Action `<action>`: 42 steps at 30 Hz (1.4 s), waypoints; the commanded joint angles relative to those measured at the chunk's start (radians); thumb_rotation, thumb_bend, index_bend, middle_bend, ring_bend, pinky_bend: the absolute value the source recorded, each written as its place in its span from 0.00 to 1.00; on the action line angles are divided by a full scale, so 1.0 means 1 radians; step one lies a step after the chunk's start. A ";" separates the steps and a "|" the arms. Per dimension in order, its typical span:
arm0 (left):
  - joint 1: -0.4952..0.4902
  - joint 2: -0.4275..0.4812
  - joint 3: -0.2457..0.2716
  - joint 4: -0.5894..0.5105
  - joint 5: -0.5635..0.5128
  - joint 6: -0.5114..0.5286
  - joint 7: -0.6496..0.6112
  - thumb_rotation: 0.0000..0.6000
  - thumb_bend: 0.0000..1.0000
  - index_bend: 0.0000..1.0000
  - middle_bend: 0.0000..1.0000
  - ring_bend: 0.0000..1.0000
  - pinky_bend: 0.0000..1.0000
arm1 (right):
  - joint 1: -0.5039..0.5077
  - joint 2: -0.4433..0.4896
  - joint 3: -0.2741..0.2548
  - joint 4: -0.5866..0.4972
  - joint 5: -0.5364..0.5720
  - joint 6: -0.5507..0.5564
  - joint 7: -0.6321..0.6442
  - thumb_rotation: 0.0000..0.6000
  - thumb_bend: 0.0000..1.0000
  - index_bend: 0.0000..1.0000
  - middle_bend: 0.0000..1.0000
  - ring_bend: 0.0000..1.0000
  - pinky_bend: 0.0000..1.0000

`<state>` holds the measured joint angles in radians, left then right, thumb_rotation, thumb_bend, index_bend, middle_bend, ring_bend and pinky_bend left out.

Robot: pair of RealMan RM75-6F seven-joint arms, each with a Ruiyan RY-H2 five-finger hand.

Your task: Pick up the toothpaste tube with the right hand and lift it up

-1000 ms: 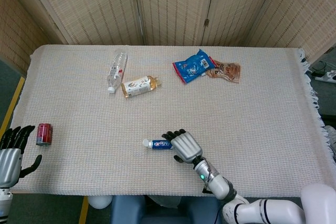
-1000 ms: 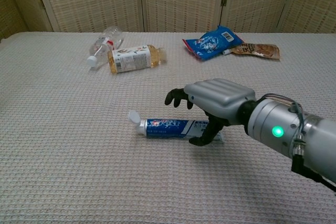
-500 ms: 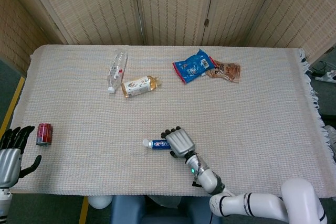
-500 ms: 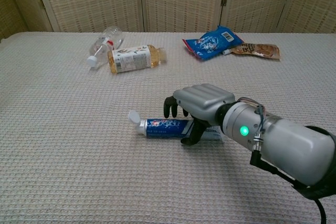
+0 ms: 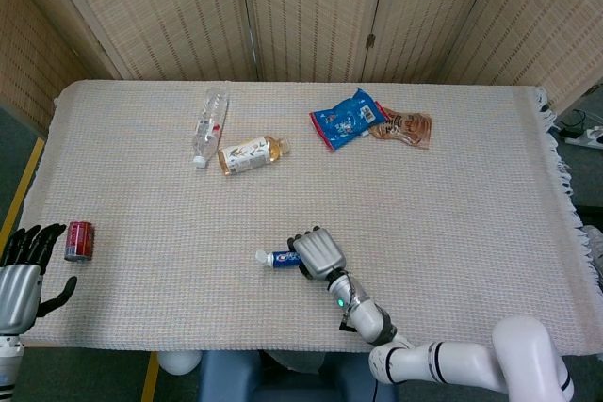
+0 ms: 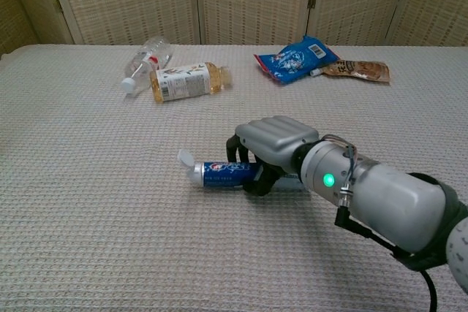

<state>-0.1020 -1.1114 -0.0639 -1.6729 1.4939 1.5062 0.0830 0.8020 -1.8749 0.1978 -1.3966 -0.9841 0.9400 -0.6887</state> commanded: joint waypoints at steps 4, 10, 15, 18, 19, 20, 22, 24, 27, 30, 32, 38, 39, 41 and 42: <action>-0.050 -0.010 -0.006 0.004 0.075 -0.021 0.021 1.00 0.39 0.18 0.17 0.16 0.00 | -0.024 0.086 -0.003 -0.060 -0.111 0.021 0.142 1.00 0.77 0.61 0.54 0.56 0.53; -0.162 -0.039 -0.018 0.049 0.204 -0.087 0.017 1.00 0.39 0.25 0.32 0.31 0.16 | -0.044 0.152 -0.012 -0.058 -0.273 0.064 0.315 1.00 0.79 0.62 0.55 0.58 0.58; -0.263 -0.060 -0.032 0.055 0.266 -0.173 0.039 1.00 0.47 0.25 0.49 0.48 0.42 | -0.056 0.156 -0.023 0.012 -0.395 0.126 0.489 1.00 0.82 0.64 0.56 0.60 0.62; -0.330 -0.075 -0.041 0.044 0.281 -0.248 0.059 1.00 0.63 0.24 0.62 0.61 0.53 | -0.061 0.144 -0.027 0.066 -0.449 0.166 0.582 1.00 0.83 0.64 0.56 0.62 0.65; -0.346 -0.080 -0.042 0.041 0.285 -0.267 0.077 1.00 0.65 0.24 0.65 0.63 0.57 | -0.062 0.140 -0.028 0.079 -0.458 0.174 0.598 1.00 0.83 0.64 0.56 0.62 0.65; -0.360 -0.086 -0.044 0.037 0.289 -0.283 0.098 1.00 0.66 0.23 0.69 0.66 0.60 | -0.063 0.137 -0.030 0.090 -0.466 0.179 0.611 1.00 0.83 0.64 0.56 0.62 0.66; -0.388 -0.102 -0.051 0.028 0.291 -0.315 0.151 1.00 0.66 0.22 0.73 0.69 0.62 | -0.064 0.131 -0.034 0.113 -0.484 0.192 0.636 1.00 0.83 0.64 0.56 0.62 0.66; -0.413 -0.119 -0.059 0.014 0.281 -0.349 0.196 1.00 0.66 0.21 0.76 0.71 0.63 | -0.065 0.123 -0.035 0.133 -0.502 0.211 0.660 1.00 0.83 0.64 0.56 0.62 0.66; -0.444 -0.134 -0.067 -0.009 0.263 -0.393 0.252 1.00 0.67 0.18 0.79 0.74 0.63 | -0.066 0.111 -0.037 0.158 -0.519 0.231 0.692 1.00 0.83 0.64 0.56 0.62 0.66; -0.469 -0.147 -0.074 -0.033 0.246 -0.423 0.296 1.00 0.68 0.16 0.79 0.74 0.63 | -0.065 0.100 -0.038 0.178 -0.528 0.238 0.711 1.00 0.83 0.64 0.56 0.62 0.66; -0.482 -0.154 -0.077 -0.048 0.236 -0.437 0.319 1.00 0.69 0.15 0.79 0.73 0.63 | -0.063 0.095 -0.037 0.186 -0.529 0.236 0.719 1.00 0.83 0.64 0.56 0.62 0.66; -0.511 -0.167 -0.081 -0.092 0.212 -0.464 0.376 1.00 0.70 0.12 0.79 0.73 0.63 | -0.051 0.083 -0.029 0.182 -0.526 0.221 0.707 1.00 0.84 0.64 0.56 0.63 0.66; -0.515 -0.168 -0.080 -0.096 0.209 -0.469 0.384 1.00 0.70 0.12 0.79 0.73 0.63 | -0.050 0.081 -0.028 0.179 -0.527 0.223 0.707 1.00 0.84 0.64 0.56 0.63 0.66; -0.523 -0.173 -0.078 -0.102 0.201 -0.478 0.401 1.00 0.70 0.12 0.79 0.73 0.63 | -0.047 0.080 -0.027 0.172 -0.529 0.223 0.706 1.00 0.85 0.64 0.56 0.63 0.66; -0.527 -0.177 -0.077 -0.104 0.195 -0.482 0.408 1.00 0.70 0.12 0.79 0.73 0.63 | -0.046 0.079 -0.027 0.168 -0.530 0.223 0.704 1.00 0.85 0.64 0.56 0.63 0.66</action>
<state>-0.6244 -1.2841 -0.1418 -1.7730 1.6939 1.0293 0.4850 0.7551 -1.7955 0.1708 -1.2278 -1.5140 1.1627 0.0159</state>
